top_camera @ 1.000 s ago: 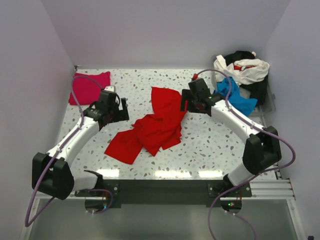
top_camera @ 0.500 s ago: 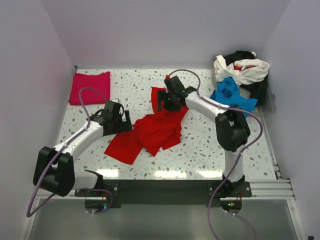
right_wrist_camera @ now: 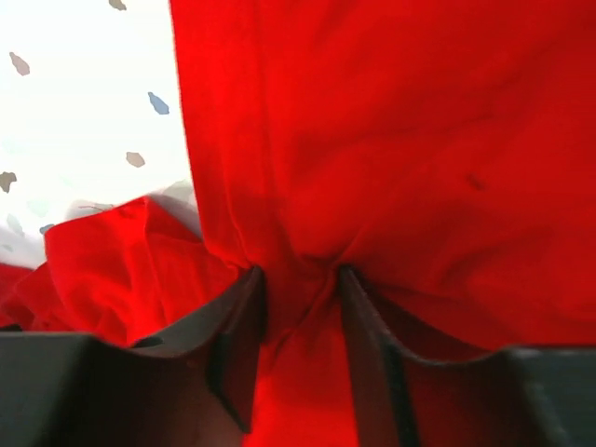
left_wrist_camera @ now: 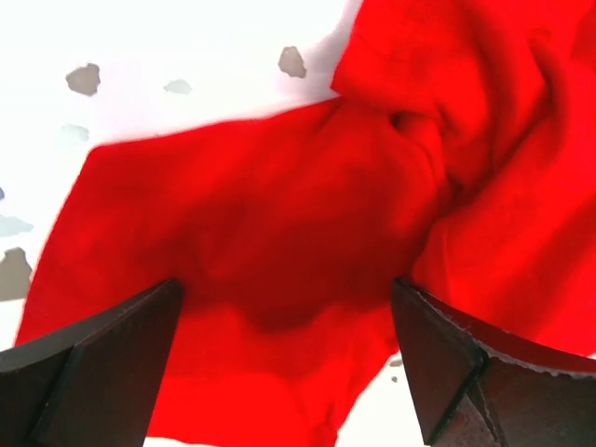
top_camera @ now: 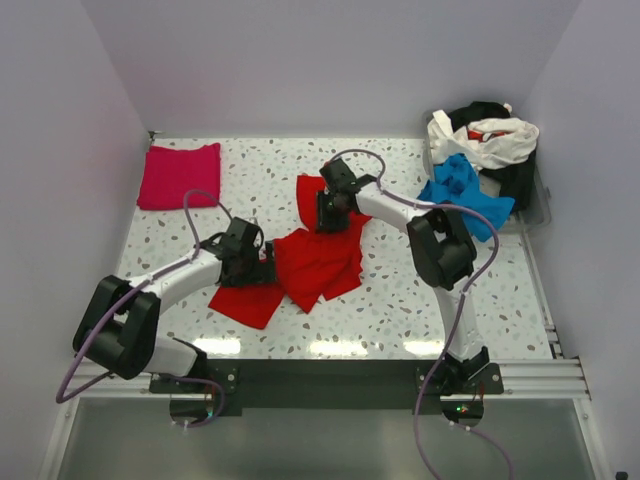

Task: Fold and stack the t-shirts
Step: Flatten the tshirt out

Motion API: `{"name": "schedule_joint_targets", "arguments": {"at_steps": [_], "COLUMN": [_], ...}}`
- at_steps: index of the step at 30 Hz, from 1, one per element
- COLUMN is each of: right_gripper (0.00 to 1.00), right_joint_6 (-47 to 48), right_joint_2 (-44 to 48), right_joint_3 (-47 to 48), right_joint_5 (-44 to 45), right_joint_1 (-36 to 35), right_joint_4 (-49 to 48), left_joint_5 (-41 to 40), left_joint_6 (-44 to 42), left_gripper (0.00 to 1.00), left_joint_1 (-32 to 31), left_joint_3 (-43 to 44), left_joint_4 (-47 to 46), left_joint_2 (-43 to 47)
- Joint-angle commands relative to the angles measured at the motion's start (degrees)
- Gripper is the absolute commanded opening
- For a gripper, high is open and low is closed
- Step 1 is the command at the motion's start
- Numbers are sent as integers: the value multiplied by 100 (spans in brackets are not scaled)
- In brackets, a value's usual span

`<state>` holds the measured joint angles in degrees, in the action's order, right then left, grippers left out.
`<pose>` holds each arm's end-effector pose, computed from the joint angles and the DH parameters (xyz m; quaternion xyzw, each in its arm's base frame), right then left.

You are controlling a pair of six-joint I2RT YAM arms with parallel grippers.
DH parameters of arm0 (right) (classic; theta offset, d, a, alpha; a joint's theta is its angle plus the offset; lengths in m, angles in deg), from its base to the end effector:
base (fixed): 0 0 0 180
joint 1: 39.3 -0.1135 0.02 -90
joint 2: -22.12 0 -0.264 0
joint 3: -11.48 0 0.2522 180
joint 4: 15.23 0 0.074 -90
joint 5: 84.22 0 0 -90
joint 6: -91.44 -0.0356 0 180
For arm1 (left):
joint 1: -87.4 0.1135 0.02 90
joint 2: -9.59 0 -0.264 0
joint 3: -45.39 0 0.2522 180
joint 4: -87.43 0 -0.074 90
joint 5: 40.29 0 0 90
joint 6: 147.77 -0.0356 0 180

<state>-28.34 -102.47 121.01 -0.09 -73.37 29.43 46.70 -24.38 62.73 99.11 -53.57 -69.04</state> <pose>0.3861 0.2655 0.1708 -0.0494 0.9628 0.1799 0.1952 0.2233 -0.1005 0.1677 -0.0799 0.9706 -0.0871 0.2097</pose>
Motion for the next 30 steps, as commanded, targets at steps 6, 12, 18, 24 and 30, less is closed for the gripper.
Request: {"name": "schedule_joint_targets", "arguments": {"at_steps": [6, 12, 18, 24, 30], "right_gripper": [0, 0, 0, 0, 0], "right_joint_6": [51, -80, 60, -19, -195], "right_joint_2": [-319, -127, -231, -662, -829], "right_joint_3": [715, 654, 1136, 1726, 1849], "right_joint_5": [358, 569, 367, 253, 86], "right_joint_1": [110, 822, 1209, 1297, 1341], "right_joint_4": [855, 892, 953, 1076, 1033], "left_joint_5": [28, -173, -367, -438, -568], "left_joint_6": [-183, -447, -1035, -1642, -1660], "left_gripper": [100, 100, 100, 100, 96], "left_joint_1": [-56, -56, -73, -319, -1021], "left_joint_3": [371, 1214, 1760, 1137, 653], "left_joint_4": [-748, -862, -897, -977, -1082], "left_joint_2": [-784, -1549, -1568, -699, -109]}}
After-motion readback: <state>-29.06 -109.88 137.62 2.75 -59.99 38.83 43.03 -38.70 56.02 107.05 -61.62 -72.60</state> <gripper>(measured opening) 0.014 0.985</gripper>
